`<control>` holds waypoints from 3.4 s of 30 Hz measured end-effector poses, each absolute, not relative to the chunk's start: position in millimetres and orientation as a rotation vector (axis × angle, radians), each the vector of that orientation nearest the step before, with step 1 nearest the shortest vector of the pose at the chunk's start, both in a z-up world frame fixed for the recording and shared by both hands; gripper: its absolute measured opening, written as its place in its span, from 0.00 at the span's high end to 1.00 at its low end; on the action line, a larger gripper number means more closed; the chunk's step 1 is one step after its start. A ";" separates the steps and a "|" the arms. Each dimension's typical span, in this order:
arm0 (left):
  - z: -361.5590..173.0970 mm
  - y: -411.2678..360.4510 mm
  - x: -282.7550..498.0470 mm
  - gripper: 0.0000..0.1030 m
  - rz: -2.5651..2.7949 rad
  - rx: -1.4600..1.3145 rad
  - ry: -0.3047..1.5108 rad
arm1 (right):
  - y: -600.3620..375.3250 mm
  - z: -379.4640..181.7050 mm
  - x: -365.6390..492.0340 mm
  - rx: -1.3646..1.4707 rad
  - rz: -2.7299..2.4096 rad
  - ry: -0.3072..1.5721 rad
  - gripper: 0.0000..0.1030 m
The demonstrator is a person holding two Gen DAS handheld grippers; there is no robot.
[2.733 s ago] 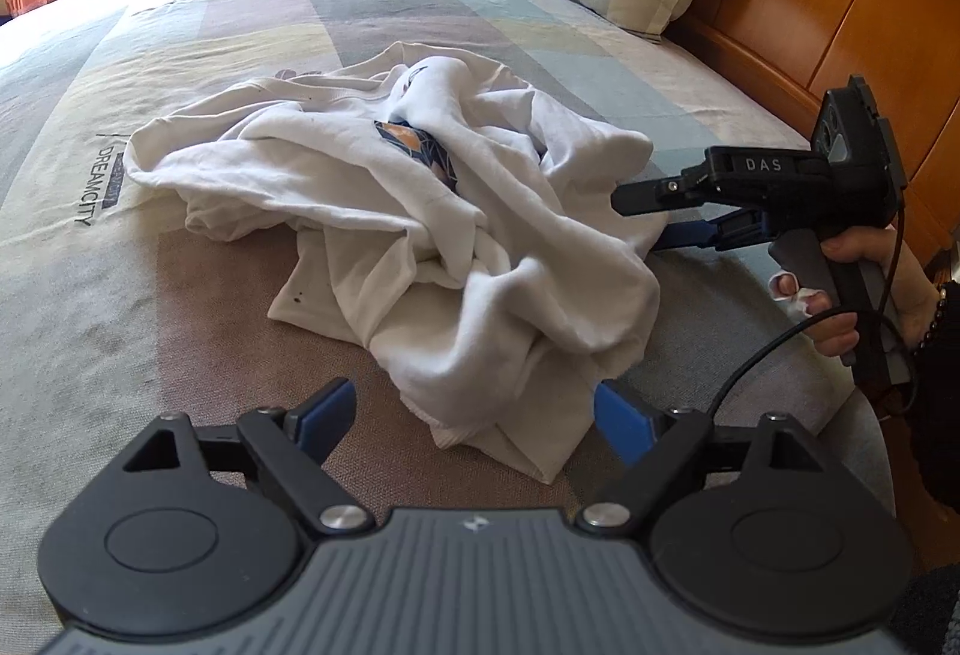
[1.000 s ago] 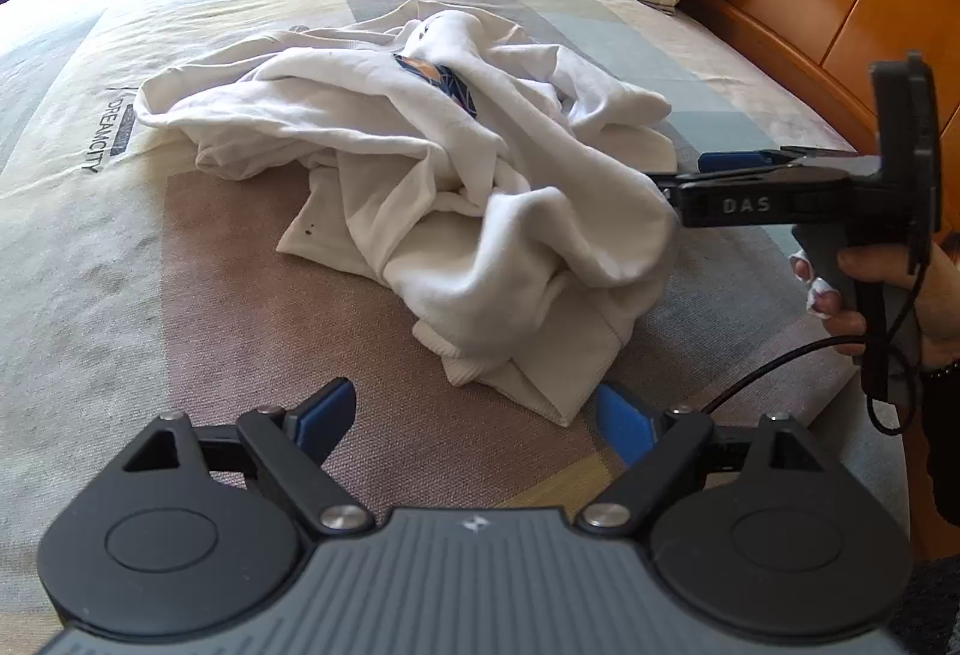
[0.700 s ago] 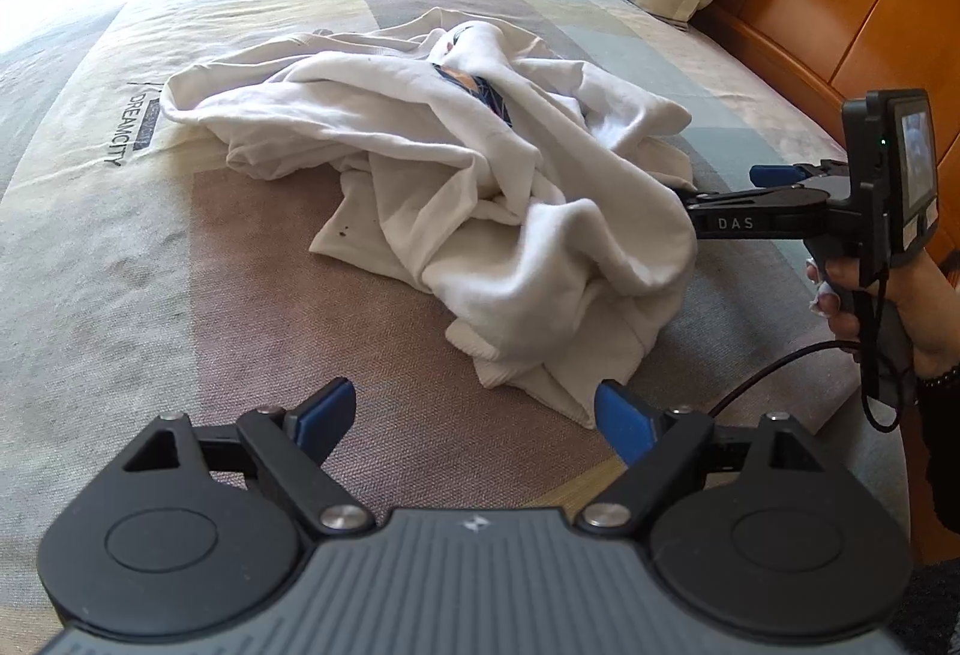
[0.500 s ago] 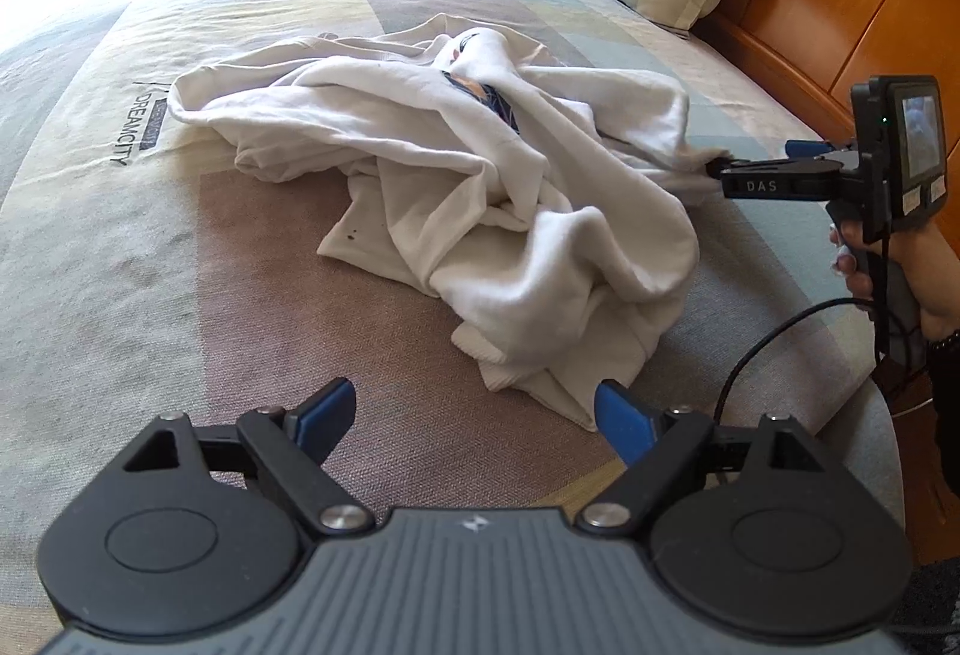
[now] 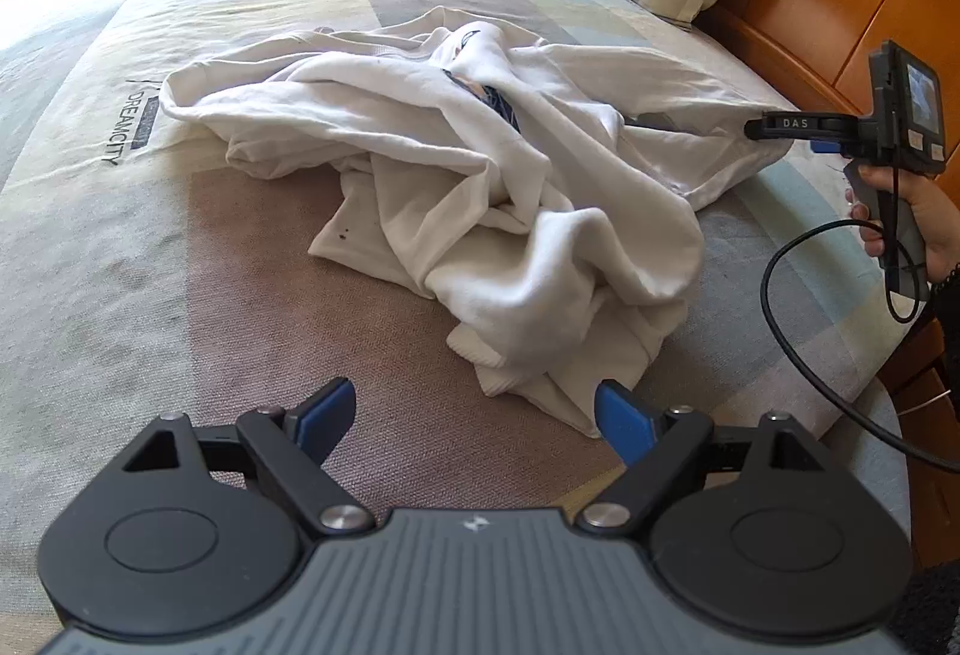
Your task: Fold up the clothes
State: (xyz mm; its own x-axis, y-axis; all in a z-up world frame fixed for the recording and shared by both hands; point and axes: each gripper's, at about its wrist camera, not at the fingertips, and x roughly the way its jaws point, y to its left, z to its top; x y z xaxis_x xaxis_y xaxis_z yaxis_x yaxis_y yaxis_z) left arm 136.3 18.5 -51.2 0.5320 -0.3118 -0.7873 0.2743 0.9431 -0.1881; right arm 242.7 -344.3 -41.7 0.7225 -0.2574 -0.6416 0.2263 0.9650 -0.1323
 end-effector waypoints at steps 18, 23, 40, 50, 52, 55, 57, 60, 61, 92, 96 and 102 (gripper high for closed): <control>-53.0 18.8 137.6 0.15 -0.355 -0.048 0.952 | -405.8 5.6 249.6 -0.050 -0.583 0.480 0.03; -52.4 21.0 135.4 0.15 -0.343 -0.049 0.948 | -374.8 33.1 246.0 -0.065 -0.445 0.335 0.02; -52.3 31.9 133.2 0.15 -0.312 -0.058 0.946 | -273.3 -39.5 257.8 -0.042 0.117 0.660 0.00; -51.5 17.8 135.4 0.15 -0.327 -0.022 0.947 | -289.1 -76.6 250.9 -0.284 -0.019 0.674 0.00; -50.3 17.5 135.0 0.15 -0.318 -0.015 0.945 | -287.1 -78.4 259.7 -0.303 -0.053 0.661 0.00; -51.0 18.6 136.0 0.15 -0.313 -0.017 0.952 | -295.9 -74.2 266.8 -0.294 -0.119 0.641 0.00; -52.5 18.0 138.1 0.15 -0.307 -0.011 0.958 | -314.1 -65.5 264.9 -0.243 -0.168 0.621 0.00; -54.5 13.9 140.6 0.15 -0.319 -0.012 0.962 | -347.7 -52.3 258.1 -0.137 -0.202 0.602 0.00; -54.8 12.0 141.0 0.15 -0.326 -0.013 0.963 | -358.3 -49.3 255.8 -0.108 -0.211 0.599 0.00; -50.1 5.0 133.4 0.15 -0.346 -0.006 0.944 | -443.1 -41.3 188.0 0.176 -0.205 0.881 0.00; -50.1 9.5 133.3 0.15 -0.335 -0.033 0.955 | -376.5 -43.2 187.3 0.212 0.033 0.893 0.00; -48.2 27.4 133.4 0.15 -0.285 -0.074 0.955 | -282.1 -63.4 188.8 0.227 0.280 0.939 0.00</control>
